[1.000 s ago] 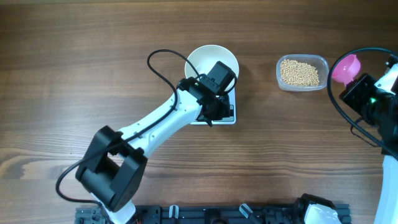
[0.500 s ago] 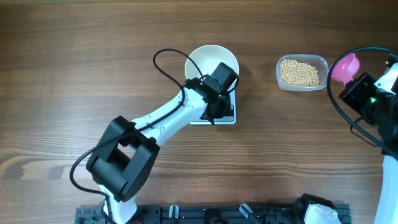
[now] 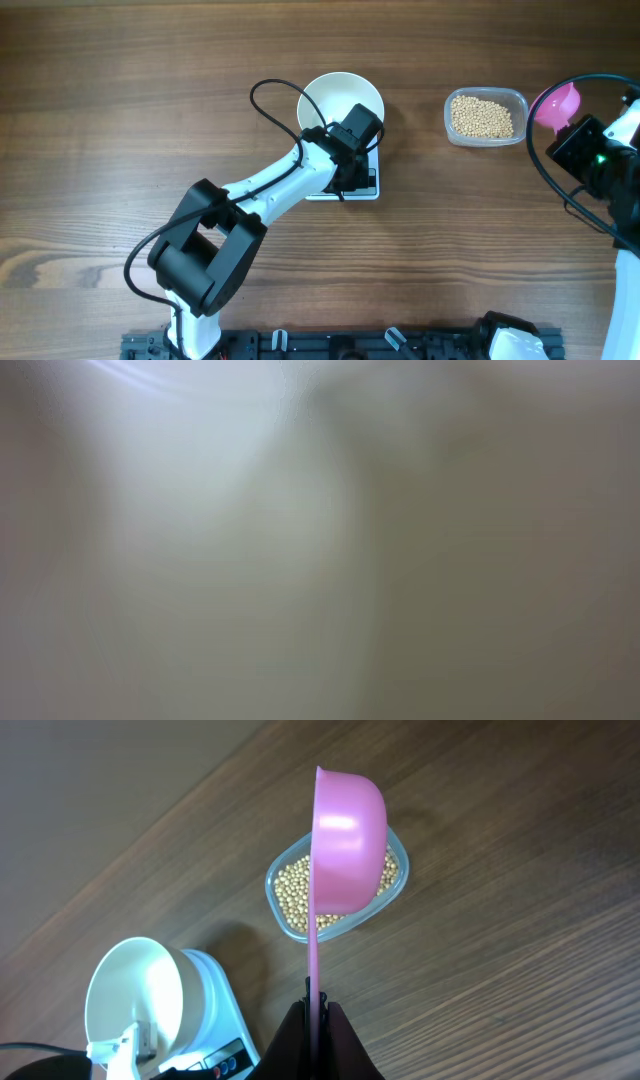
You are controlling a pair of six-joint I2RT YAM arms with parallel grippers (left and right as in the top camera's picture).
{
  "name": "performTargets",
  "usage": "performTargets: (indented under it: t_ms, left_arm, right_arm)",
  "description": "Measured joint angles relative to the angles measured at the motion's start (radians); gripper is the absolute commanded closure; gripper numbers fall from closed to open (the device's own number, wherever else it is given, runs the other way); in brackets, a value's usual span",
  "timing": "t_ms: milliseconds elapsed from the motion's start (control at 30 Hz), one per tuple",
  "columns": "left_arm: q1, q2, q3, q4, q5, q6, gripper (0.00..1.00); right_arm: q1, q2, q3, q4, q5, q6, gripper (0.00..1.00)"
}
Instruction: Scoop item into bowl and weigh 150g on scale
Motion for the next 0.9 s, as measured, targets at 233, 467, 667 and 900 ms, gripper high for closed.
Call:
performTargets:
  t_ms: [233, 467, 667, 900]
  left_arm:
    - [0.000, 0.000, 0.000, 0.014, -0.007, 0.000, 0.96]
    - [0.000, 0.000, 0.000, 0.014, -0.006, 0.000, 0.96]
    - [0.000, 0.000, 0.000, 0.014, -0.006, 0.000, 0.96]
    - [0.000, 0.000, 0.000, 0.007, -0.006, 0.000, 0.96]
  right_arm:
    - [0.000, 0.000, 0.000, 0.003, 0.000, 0.000, 0.96]
    - [0.000, 0.000, 0.000, 0.003, 0.000, 0.000, 0.96]
    - [0.000, 0.000, 0.000, 0.004, 0.000, 0.000, 0.96]
    - [0.000, 0.000, 0.000, 0.019, 0.000, 0.000, 0.96]
